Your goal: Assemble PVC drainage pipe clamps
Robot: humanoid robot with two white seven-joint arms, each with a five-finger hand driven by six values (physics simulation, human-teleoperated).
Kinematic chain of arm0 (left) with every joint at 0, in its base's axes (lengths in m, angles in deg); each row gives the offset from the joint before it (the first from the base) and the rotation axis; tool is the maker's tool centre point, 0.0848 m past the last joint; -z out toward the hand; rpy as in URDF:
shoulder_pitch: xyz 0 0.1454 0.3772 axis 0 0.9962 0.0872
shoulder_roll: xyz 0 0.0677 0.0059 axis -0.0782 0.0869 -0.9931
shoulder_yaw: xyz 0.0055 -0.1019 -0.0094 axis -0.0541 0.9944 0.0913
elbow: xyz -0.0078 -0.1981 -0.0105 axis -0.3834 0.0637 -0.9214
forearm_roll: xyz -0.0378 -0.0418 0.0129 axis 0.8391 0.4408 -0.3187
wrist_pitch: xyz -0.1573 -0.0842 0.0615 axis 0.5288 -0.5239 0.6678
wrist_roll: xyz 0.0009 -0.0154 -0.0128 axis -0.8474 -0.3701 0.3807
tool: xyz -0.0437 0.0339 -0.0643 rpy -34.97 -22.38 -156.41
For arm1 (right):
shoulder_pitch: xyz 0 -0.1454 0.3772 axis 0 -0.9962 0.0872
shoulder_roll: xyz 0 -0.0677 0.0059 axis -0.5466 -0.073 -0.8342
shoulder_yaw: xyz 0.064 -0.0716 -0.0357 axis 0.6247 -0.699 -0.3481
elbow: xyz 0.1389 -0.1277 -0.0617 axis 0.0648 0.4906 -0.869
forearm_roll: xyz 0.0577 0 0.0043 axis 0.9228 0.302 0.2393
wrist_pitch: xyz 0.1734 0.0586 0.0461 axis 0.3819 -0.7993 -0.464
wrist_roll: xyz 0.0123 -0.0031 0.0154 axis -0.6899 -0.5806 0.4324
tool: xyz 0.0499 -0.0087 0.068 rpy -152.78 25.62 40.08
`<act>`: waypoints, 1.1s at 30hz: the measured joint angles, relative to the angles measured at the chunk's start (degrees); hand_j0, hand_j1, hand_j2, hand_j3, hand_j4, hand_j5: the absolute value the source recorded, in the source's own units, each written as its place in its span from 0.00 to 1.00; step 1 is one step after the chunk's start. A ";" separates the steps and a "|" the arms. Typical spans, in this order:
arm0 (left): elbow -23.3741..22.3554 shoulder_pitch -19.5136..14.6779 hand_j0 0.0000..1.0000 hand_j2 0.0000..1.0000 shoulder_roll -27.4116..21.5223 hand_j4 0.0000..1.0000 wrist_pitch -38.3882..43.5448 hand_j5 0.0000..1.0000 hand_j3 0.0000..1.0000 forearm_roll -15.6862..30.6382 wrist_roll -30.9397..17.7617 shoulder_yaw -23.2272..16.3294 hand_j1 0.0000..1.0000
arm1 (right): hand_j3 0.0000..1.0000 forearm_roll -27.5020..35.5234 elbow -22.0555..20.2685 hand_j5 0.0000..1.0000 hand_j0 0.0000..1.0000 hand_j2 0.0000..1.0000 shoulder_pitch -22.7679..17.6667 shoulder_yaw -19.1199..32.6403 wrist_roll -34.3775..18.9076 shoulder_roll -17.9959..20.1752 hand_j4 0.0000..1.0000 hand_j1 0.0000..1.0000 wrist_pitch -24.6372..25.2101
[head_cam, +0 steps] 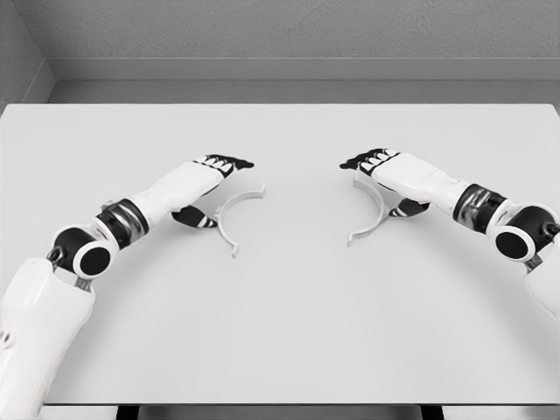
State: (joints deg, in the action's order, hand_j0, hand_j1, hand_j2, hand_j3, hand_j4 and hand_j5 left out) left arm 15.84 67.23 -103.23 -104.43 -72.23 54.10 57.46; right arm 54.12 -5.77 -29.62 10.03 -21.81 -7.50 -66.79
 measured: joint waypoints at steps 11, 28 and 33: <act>0.63 0.00 1.00 1.00 0.99 1.00 0.00 1.00 1.00 -0.12 0.00 -0.58 1.00 | 1.00 0.00 -0.39 1.00 1.00 1.00 0.00 0.00 -0.07 -0.61 1.00 1.00 0.00; 0.88 -0.26 1.00 1.00 2.80 1.00 0.00 1.00 1.00 -0.38 0.02 -2.15 1.00 | 1.00 0.01 -0.57 1.00 1.00 1.00 0.35 -0.14 -0.15 -1.70 1.00 1.00 0.00; 0.94 -0.44 1.00 1.00 2.67 1.00 0.07 1.00 1.00 -0.35 0.04 -1.74 1.00 | 1.00 0.01 -0.56 1.00 1.00 1.00 0.35 -0.35 -0.14 -1.77 1.00 1.00 0.00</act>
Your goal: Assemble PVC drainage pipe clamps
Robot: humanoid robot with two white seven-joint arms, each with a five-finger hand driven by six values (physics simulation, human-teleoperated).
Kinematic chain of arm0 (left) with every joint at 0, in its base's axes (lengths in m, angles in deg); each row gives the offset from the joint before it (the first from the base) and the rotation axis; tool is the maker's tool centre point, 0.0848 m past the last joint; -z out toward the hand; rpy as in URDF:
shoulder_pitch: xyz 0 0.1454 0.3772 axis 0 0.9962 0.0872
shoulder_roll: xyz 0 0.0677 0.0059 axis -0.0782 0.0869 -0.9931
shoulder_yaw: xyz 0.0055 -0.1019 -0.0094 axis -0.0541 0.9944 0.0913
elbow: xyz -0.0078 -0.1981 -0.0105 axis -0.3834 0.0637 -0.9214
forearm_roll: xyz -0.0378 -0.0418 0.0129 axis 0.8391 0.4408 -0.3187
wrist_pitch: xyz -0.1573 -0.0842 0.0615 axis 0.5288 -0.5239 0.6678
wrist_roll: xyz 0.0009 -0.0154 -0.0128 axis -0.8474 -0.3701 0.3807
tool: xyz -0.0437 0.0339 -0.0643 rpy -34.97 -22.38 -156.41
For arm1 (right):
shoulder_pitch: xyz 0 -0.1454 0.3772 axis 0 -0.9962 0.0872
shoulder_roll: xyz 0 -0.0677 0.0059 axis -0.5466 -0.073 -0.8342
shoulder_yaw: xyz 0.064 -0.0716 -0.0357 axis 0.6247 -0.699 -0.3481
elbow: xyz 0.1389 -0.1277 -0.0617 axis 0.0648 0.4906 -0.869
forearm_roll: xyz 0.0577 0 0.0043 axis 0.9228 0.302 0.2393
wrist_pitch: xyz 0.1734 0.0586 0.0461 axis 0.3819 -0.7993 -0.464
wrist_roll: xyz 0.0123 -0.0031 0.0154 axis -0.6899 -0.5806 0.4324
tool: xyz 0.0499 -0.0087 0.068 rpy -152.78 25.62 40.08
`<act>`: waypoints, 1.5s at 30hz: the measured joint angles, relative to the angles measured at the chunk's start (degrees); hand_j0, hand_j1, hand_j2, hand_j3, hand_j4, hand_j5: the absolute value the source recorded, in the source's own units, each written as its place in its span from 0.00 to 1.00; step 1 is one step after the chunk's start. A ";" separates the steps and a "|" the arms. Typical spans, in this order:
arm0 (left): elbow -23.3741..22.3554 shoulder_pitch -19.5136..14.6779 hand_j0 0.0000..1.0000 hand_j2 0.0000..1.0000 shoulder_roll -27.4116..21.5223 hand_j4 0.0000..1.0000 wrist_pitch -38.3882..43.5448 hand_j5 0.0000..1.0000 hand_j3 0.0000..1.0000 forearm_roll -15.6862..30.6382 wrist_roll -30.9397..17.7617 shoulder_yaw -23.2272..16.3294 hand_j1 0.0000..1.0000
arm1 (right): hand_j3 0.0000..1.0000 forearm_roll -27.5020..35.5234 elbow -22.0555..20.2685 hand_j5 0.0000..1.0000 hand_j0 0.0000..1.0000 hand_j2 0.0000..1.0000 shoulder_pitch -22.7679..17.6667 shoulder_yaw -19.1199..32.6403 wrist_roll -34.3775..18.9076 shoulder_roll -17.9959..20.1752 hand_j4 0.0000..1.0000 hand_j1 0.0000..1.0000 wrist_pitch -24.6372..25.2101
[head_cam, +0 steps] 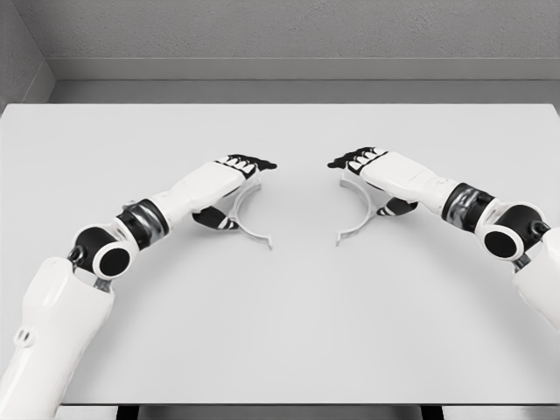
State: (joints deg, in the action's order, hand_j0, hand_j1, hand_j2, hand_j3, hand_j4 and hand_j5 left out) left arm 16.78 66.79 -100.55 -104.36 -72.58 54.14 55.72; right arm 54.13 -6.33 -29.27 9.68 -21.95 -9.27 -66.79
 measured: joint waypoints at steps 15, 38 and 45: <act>-3.46 -2.29 1.00 1.00 -0.64 1.00 0.04 1.00 1.00 0.09 0.03 1.95 1.00 | 1.00 0.02 -0.01 1.00 1.00 1.00 0.35 -0.04 0.01 -0.30 1.00 1.00 0.00; -7.10 -3.87 1.00 1.00 1.08 1.00 -0.07 1.00 1.00 -0.38 0.05 0.76 1.00 | 1.00 -0.27 1.20 1.00 1.00 1.00 0.79 0.05 0.07 1.43 1.00 1.00 0.17; -7.21 -3.87 1.00 1.00 2.27 1.00 0.00 1.00 1.00 -0.61 0.05 0.63 1.00 | 1.00 -0.35 1.18 1.00 1.00 1.00 0.70 -0.07 0.07 1.16 1.00 1.00 0.17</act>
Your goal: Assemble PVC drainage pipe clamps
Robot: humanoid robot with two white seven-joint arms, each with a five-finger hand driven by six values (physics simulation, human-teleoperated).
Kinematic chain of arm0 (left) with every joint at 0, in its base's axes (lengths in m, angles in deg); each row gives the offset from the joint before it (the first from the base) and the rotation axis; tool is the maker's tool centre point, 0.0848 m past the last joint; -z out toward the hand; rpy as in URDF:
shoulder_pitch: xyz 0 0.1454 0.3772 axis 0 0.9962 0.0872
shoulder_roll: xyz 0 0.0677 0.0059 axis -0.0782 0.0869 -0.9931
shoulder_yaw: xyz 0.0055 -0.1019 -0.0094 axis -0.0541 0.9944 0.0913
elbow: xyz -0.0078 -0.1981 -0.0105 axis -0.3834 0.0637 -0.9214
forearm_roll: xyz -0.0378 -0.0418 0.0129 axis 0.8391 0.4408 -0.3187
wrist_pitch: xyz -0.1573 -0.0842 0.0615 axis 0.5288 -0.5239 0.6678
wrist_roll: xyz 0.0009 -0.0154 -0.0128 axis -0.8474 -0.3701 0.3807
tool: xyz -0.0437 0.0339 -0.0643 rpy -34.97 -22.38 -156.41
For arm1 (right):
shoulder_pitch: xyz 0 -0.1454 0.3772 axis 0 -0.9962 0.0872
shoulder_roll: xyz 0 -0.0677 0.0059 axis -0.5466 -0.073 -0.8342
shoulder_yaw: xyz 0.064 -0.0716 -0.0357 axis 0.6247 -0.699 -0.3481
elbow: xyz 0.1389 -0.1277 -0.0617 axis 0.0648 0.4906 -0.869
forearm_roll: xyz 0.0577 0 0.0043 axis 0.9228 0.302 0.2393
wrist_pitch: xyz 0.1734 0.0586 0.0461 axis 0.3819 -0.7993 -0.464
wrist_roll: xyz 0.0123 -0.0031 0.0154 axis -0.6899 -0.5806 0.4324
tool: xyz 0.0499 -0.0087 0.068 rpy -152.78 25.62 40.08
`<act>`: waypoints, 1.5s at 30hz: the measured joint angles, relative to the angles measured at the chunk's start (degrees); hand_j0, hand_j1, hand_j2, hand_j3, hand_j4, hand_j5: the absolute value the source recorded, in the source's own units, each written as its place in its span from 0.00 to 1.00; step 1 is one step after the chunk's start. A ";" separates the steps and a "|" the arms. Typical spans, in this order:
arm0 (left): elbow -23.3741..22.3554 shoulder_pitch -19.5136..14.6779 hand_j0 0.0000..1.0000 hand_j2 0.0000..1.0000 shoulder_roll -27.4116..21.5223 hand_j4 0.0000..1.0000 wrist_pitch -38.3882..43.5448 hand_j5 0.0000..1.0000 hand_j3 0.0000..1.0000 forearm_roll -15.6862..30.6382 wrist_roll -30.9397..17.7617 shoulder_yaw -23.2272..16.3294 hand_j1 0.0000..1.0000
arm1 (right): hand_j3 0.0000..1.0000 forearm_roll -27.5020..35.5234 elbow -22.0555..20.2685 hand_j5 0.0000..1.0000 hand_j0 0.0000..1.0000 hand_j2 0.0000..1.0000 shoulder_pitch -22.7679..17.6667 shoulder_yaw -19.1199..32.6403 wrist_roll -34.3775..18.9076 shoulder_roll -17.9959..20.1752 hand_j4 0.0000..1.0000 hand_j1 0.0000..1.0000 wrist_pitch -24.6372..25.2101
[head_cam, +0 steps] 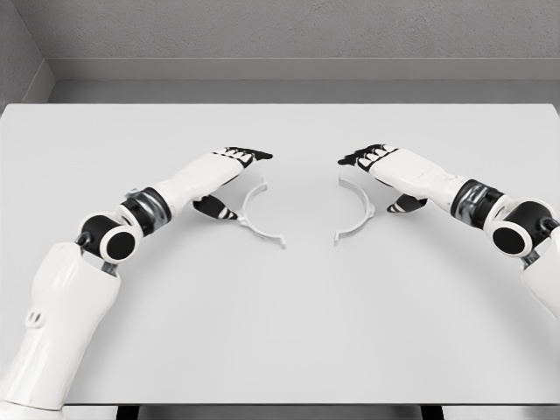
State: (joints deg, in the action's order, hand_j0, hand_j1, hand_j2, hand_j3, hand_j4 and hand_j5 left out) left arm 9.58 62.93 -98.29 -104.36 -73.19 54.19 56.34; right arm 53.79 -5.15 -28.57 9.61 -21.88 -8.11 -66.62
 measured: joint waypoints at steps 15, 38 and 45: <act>-0.34 -0.26 1.00 1.00 1.84 1.00 0.01 1.00 1.00 -0.48 0.06 -0.43 1.00 | 1.00 -0.03 -0.05 1.00 1.00 1.00 0.00 -0.04 0.00 -1.17 1.00 1.00 0.00; -0.43 -1.23 1.00 1.00 3.28 1.00 1.71 1.00 1.00 -0.49 0.09 -2.10 1.00 | 1.00 0.13 -0.54 1.00 1.00 1.00 -0.09 -0.07 -0.07 -2.09 1.00 1.00 0.00; -0.54 -1.67 1.00 1.00 3.97 1.00 2.05 1.00 1.00 -0.95 0.09 -2.41 1.00 | 1.00 0.09 -0.32 1.00 1.00 1.00 0.00 0.12 -0.08 -2.03 1.00 1.00 0.00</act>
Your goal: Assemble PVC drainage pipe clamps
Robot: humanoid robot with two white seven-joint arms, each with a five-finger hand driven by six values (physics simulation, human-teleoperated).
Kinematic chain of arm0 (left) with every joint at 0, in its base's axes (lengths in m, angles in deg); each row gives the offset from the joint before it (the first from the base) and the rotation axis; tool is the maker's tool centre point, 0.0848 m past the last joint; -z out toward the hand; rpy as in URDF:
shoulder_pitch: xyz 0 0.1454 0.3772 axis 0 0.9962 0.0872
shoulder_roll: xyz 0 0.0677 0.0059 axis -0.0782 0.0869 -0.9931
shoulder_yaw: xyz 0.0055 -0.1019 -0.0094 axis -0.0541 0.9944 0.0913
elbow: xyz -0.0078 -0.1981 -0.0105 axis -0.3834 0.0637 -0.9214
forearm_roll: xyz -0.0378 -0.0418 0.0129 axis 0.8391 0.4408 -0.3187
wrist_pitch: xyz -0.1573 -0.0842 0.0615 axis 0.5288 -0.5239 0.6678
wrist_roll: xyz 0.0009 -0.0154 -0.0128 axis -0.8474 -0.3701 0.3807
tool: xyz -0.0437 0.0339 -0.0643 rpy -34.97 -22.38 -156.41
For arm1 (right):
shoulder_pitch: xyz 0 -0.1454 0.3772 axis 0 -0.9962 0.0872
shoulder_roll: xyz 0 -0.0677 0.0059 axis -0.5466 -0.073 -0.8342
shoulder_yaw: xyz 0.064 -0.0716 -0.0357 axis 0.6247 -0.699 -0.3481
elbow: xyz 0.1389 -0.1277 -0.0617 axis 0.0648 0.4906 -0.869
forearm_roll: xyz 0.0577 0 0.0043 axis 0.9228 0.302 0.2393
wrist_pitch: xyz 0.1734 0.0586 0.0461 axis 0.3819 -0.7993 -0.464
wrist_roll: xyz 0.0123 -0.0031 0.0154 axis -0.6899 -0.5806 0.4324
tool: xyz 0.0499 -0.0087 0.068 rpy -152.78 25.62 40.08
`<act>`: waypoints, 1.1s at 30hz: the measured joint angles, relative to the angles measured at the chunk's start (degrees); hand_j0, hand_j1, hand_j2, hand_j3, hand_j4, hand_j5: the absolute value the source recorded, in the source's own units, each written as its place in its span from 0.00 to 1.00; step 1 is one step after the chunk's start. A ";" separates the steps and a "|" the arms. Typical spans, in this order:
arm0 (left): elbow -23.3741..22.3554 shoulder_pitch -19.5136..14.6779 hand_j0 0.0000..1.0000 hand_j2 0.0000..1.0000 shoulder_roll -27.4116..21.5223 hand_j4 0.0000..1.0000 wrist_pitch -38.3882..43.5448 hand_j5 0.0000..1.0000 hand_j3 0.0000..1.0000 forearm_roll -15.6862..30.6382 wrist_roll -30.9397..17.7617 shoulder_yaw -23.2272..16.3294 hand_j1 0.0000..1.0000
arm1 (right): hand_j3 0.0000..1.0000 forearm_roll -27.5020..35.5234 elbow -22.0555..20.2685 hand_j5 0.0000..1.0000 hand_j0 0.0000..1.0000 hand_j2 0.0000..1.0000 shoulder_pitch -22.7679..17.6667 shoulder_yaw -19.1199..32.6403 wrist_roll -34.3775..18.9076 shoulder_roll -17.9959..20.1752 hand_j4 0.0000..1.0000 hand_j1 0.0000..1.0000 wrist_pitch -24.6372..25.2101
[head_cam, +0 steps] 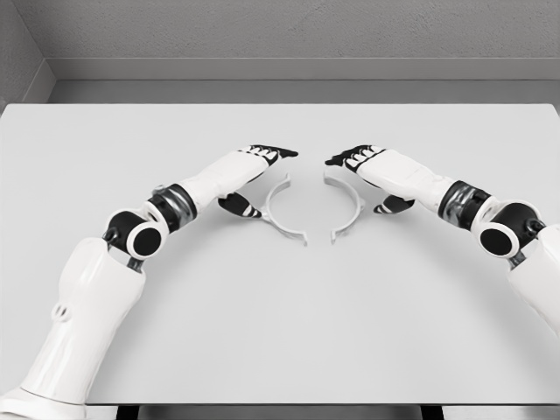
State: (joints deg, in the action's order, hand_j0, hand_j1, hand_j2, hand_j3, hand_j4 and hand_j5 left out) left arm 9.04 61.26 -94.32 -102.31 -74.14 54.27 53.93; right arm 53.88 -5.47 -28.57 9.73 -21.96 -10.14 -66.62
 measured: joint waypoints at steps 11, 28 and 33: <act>0.04 -0.26 1.00 1.00 1.30 1.00 1.86 1.00 1.00 -1.49 0.00 -0.06 1.00 | 1.00 0.01 0.72 1.00 1.00 1.00 0.26 1.28 0.01 2.08 1.00 1.00 0.10; -3.44 -2.11 1.00 1.00 1.76 1.00 3.07 1.00 1.00 -1.63 0.15 -0.04 1.00 | 1.00 0.81 -3.48 1.00 1.00 1.00 1.67 1.31 0.51 12.73 1.00 1.00 -0.25; -4.28 -2.46 1.00 1.00 2.77 1.00 3.02 1.00 1.00 -1.84 0.23 -0.11 1.00 | 1.00 0.76 -4.77 1.00 1.00 1.00 1.58 1.64 0.34 13.13 1.00 1.00 -0.09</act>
State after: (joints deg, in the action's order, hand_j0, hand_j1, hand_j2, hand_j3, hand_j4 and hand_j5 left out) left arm 4.76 58.79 -91.55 -99.29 -75.98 54.50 53.82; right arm 54.64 -10.23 -26.99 11.36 -21.63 2.99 -66.70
